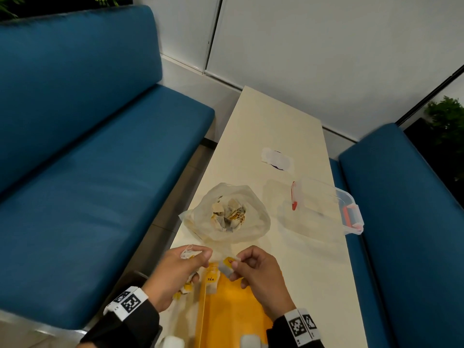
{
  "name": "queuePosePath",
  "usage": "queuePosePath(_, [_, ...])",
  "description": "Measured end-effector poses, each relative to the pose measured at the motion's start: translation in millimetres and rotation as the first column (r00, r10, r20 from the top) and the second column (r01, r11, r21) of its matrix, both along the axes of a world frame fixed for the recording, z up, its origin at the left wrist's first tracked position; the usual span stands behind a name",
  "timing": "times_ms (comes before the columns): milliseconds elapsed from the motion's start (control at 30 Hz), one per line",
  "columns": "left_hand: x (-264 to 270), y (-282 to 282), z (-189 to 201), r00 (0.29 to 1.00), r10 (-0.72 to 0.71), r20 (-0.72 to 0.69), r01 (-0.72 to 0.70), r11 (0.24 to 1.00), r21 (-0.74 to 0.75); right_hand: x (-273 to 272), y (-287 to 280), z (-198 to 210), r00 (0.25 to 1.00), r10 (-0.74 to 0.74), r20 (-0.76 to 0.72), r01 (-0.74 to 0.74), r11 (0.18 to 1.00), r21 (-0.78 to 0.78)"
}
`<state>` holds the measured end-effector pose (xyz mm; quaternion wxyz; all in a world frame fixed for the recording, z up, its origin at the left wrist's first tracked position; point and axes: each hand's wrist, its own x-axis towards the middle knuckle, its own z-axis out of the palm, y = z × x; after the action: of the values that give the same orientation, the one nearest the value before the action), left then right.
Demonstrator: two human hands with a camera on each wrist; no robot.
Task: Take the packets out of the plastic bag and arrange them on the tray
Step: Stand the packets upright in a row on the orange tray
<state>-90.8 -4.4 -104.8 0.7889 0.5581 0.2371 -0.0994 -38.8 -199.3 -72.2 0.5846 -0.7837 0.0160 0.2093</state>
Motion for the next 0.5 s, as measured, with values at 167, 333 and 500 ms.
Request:
queuePosePath(167, [-6,4,-18,0.996,0.059,-0.071,-0.057,0.998,0.033,-5,-10,-34,0.97,0.14,-0.198,-0.171,0.974,-0.148])
queuePosePath(333, [-7,-5,-36,0.998,0.017,-0.058,-0.01,0.993,0.119,-8,2,-63,0.936,0.192,-0.295,-0.256,0.946,-0.197])
queuePosePath(500, [-7,-11,-45,0.998,-0.069,-0.016,0.07,0.964,0.258,-6,13,-78,0.962,0.147,-0.23,-0.225,0.904,-0.364])
